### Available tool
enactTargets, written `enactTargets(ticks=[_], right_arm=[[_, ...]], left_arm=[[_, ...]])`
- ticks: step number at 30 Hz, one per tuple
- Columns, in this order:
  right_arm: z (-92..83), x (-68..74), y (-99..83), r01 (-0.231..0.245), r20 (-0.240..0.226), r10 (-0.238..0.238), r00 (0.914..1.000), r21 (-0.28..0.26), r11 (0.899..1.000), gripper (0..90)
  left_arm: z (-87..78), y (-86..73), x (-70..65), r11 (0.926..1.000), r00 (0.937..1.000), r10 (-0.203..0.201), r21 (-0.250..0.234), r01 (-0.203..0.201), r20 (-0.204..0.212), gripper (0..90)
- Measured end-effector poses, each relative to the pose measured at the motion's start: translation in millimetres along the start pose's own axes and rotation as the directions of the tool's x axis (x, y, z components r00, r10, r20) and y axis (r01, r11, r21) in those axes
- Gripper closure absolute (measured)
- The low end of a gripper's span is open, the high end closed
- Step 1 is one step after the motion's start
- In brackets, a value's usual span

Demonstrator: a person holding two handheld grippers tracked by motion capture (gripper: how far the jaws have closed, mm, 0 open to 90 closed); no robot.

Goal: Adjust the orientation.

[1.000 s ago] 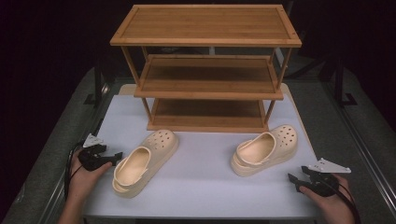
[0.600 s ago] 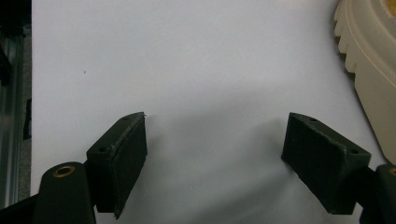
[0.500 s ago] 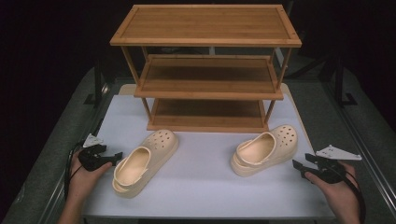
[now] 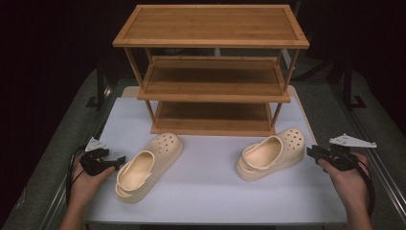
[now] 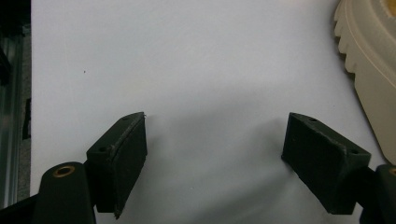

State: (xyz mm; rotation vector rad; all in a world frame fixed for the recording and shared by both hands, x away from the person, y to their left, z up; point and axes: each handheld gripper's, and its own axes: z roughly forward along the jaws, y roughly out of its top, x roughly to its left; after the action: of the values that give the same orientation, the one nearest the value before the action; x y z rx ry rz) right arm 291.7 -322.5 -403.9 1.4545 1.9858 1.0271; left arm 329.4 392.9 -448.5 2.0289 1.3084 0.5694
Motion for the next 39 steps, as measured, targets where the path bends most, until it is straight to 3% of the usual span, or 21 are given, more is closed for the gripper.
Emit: enactTargets(ticks=[6, 12, 25, 35, 39], right_arm=[[11.5, -15.8, 16.5, -0.011, 0.006, 0.011, 0.9999, 0.003, 1.0, 89.3], [33.9, -34.2, 30.5, -0.042, -0.007, 0.042, 0.9991, 0.018, 0.999, 89.7], [68.3, -56.6, 24.9, -0.119, -0.03, 0.12, 0.9923, 0.031, 0.992, 89.7], [82.6, -51.2, 32.2, -0.053, -0.086, 0.058, 0.9946, 0.058, 0.997, 89.7], [81.9, -47.6, 33.0, -0.031, -0.078, 0.036, 0.9963, 0.059, 0.998, 89.8]], left_arm=[[0.2, 0.0, -0.2, 1.0, 1.0, -0.003, -0.003, 0.003, 0.0, 21.2], [0.2, 0.0, -0.2, 1.0, 1.0, -0.003, -0.003, 0.003, 0.0, 21.2], [0.2, 0.0, -0.1, 1.0, 1.0, -0.004, -0.002, 0.004, 0.001, 21.2], [0.1, 0.0, 0.2, 1.0, 1.0, -0.001, 0.0, 0.001, 0.001, 21.2], [0.0, 0.1, 0.2, 1.0, 1.0, -0.001, 0.002, 0.001, 0.001, 21.2]])
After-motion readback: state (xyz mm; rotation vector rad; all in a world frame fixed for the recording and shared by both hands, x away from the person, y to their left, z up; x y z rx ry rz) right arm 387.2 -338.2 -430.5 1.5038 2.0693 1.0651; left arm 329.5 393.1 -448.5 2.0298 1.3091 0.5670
